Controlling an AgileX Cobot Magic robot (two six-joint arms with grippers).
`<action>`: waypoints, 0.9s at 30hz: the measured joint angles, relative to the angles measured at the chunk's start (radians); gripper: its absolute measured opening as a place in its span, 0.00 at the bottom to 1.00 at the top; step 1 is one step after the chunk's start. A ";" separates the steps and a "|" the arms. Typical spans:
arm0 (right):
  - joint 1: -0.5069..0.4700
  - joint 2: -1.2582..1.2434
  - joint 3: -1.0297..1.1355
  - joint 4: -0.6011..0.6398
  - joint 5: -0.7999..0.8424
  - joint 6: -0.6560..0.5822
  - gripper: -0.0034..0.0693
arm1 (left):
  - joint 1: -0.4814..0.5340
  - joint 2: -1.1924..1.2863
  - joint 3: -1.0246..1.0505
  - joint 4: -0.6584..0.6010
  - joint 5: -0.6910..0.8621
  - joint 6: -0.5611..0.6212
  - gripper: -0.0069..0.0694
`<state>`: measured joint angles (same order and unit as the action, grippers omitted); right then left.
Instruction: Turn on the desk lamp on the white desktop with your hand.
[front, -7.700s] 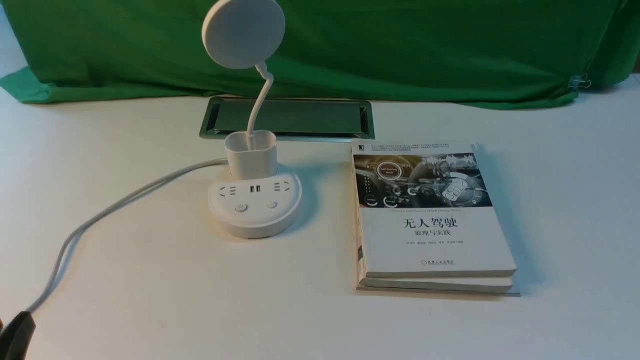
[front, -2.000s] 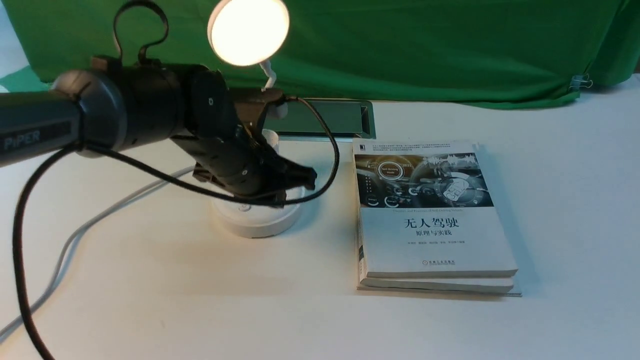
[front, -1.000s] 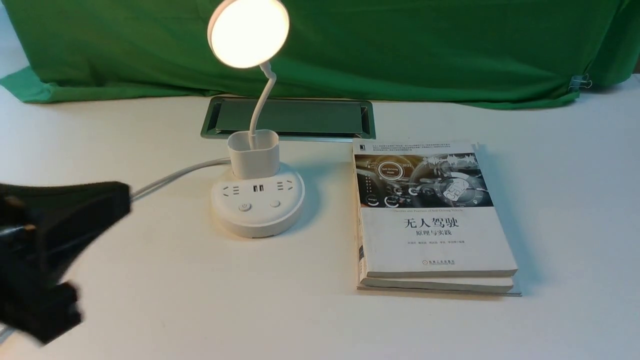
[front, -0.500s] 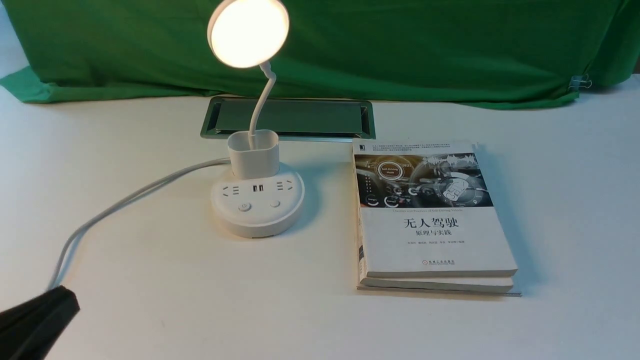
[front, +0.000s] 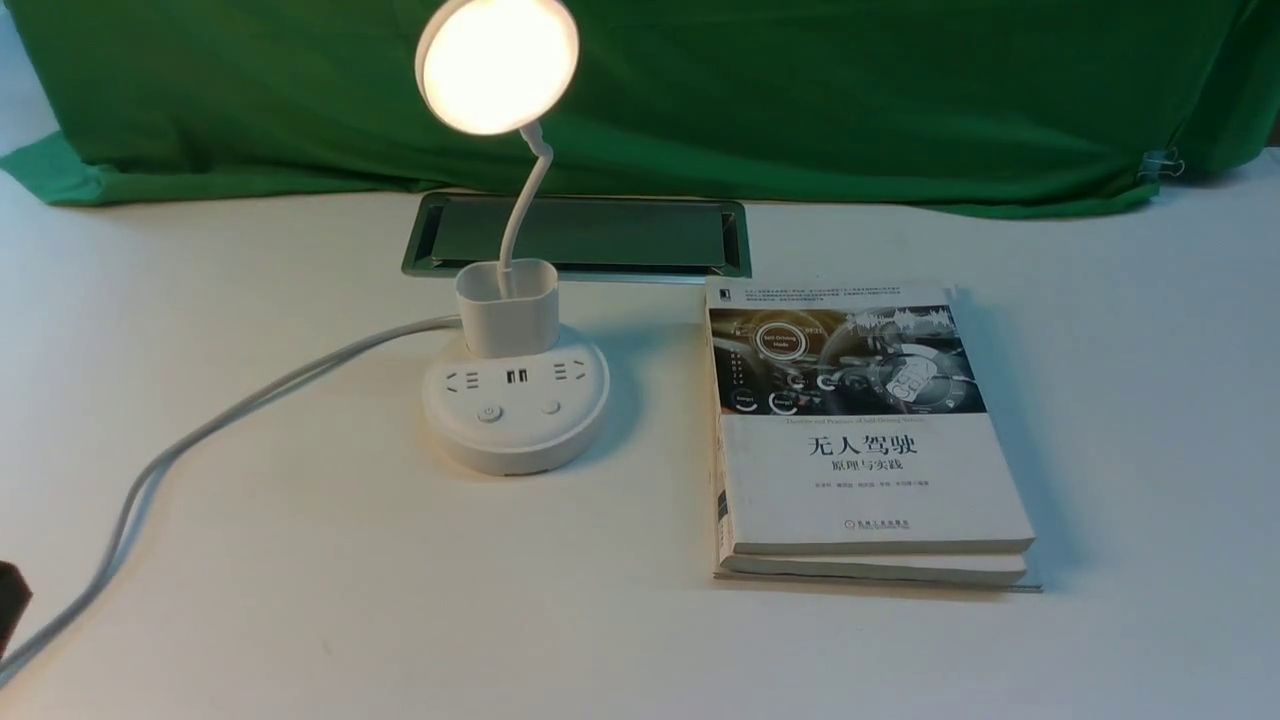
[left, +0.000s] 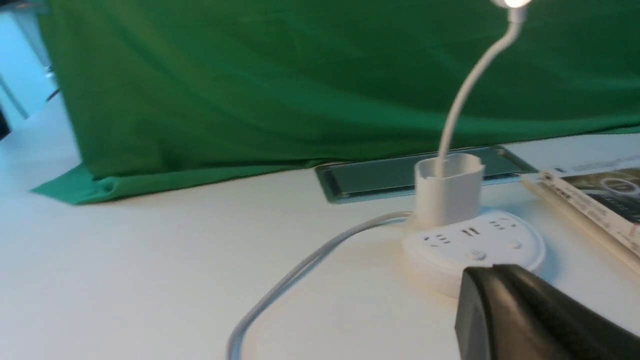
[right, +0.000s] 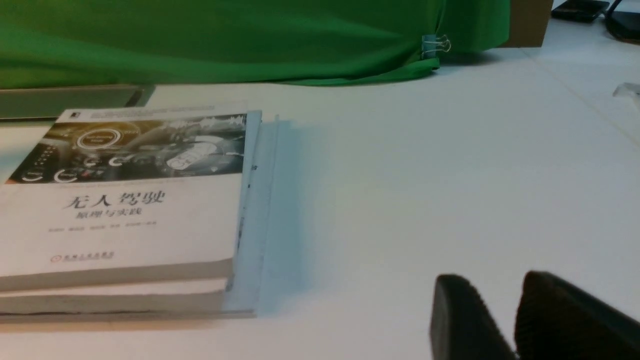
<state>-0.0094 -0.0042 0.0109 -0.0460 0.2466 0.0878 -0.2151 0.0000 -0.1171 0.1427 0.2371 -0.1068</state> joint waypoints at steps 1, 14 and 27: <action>0.000 0.000 0.000 0.000 0.000 0.000 0.37 | 0.027 0.000 0.011 -0.023 -0.015 0.008 0.09; 0.000 0.000 0.000 0.000 0.001 0.000 0.37 | 0.128 -0.002 0.122 -0.241 0.015 0.211 0.09; 0.000 0.000 0.000 0.000 0.001 0.000 0.37 | 0.128 -0.002 0.122 -0.260 0.020 0.213 0.09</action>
<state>-0.0094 -0.0042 0.0109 -0.0460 0.2474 0.0878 -0.0873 -0.0025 0.0051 -0.1170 0.2569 0.1066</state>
